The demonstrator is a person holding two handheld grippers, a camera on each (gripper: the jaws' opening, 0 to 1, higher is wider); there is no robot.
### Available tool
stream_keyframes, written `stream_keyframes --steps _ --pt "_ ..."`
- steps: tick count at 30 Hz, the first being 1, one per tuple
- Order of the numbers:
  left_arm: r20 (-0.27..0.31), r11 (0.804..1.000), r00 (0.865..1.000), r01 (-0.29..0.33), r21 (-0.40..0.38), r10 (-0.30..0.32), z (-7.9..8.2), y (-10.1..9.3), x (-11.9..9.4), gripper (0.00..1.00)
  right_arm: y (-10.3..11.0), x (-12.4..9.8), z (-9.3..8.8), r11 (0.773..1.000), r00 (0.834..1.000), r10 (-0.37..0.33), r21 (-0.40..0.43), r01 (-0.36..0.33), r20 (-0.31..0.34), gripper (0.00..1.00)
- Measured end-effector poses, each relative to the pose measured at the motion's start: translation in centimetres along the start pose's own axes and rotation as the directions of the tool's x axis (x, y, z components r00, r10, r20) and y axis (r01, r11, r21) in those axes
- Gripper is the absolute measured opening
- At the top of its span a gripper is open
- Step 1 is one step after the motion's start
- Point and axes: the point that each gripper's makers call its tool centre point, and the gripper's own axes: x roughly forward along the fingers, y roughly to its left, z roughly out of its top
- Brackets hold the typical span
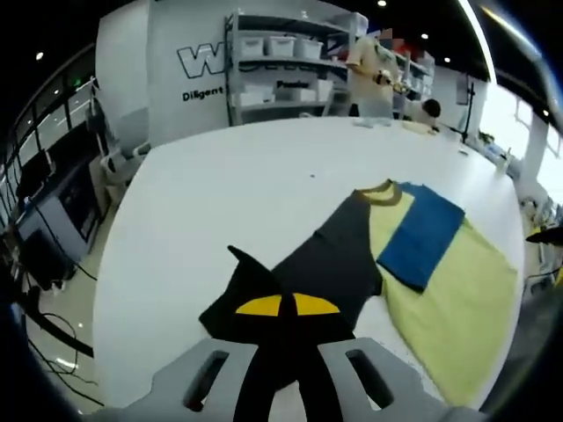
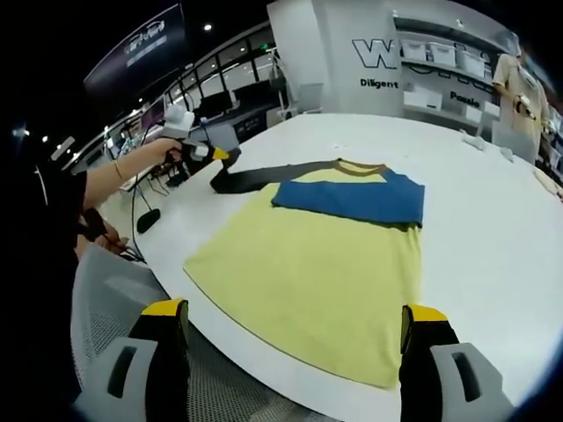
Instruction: Fold the garment on the visible template until the final outline fits inside the template.
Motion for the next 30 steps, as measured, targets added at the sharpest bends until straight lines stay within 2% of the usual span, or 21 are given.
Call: stream_keyframes --steps 11,30 --pt "0.031 0.997 0.998 0.057 0.058 -0.059 3.6 -3.6 1.6 0.0 0.1 0.2 -0.1 1.0 1.0 0.008 0.001 -0.008 -0.001 0.99" --pt "0.058 0.982 0.986 0.15 0.118 -0.158 7.7 -9.7 3.9 0.0 -0.2 0.2 -0.5 1.0 1.0 -0.001 0.007 0.001 -0.011 0.99"
